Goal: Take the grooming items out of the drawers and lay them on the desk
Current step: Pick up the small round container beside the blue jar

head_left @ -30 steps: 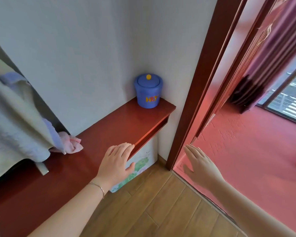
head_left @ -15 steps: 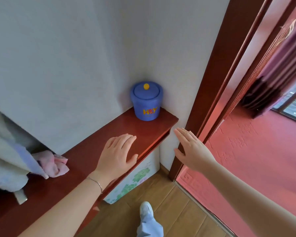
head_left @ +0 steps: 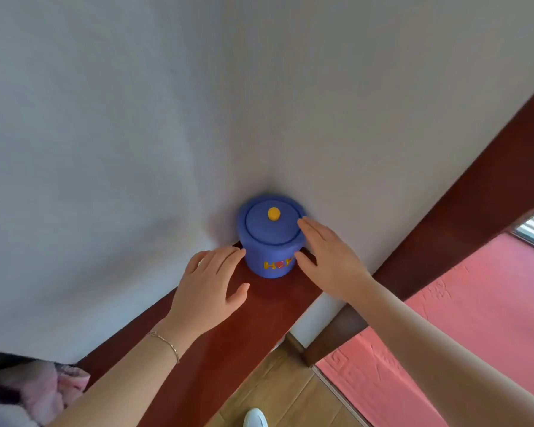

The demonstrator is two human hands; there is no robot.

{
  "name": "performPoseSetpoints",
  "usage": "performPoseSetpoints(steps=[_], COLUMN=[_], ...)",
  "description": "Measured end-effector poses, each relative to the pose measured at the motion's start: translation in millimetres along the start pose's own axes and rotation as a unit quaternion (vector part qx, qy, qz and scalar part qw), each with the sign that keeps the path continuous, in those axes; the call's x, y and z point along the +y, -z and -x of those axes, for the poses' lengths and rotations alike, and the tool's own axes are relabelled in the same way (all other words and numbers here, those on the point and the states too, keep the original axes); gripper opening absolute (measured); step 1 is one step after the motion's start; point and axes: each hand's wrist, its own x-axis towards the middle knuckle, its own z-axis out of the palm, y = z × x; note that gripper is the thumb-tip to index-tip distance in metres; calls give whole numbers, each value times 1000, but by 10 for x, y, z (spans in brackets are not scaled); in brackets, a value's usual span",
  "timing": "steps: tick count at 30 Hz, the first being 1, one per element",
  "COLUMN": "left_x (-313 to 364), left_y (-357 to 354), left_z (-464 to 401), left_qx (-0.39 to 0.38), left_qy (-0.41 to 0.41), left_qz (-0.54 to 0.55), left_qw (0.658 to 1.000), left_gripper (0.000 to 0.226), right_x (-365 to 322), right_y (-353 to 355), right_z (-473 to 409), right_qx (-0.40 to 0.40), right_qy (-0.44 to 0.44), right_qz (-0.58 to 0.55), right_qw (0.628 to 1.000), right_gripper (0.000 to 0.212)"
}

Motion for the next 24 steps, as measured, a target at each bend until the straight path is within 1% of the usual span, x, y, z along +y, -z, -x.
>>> performPoseSetpoints(steps=[2, 7, 13, 14, 16, 18, 21, 24], left_x=[-44, -84, -88, -98, -118, -143, -163, -163], left_y=[-39, -78, -39, -31, -10, -3, -6, -13], left_z=[-36, -141, -339, -370, -429, -473, -518, -570], left_qx=[-9, -28, -12, -8, 0, 2, 1, -10], left_qy=[13, 48, 69, 68, 68, 68, 71, 80], left_qz=[-5, -14, -9, -10, -11, -12, -16, -12], left_qw=[1000, 998, 997, 998, 998, 998, 997, 997], left_gripper=[51, 50, 47, 47, 46, 45, 44, 44], right_x=[-22, -77, -33, -18, 8, 14, 22, 45], right_y=[-9, -23, -142, -157, -180, -178, -138, -47], right_z=[-157, -524, -802, -821, -852, -879, -902, -899], right_qx=[3, -23, -40, -33, -1, 22, 39, 82], right_qy=[13, 36, 62, 57, 49, 48, 59, 40], right_qz=[1, -9, 0, -6, -15, -4, -15, -84], right_qw=[1000, 999, 997, 998, 999, 999, 997, 992], right_gripper=[59, 53, 52, 48, 34, 23, 23, 22])
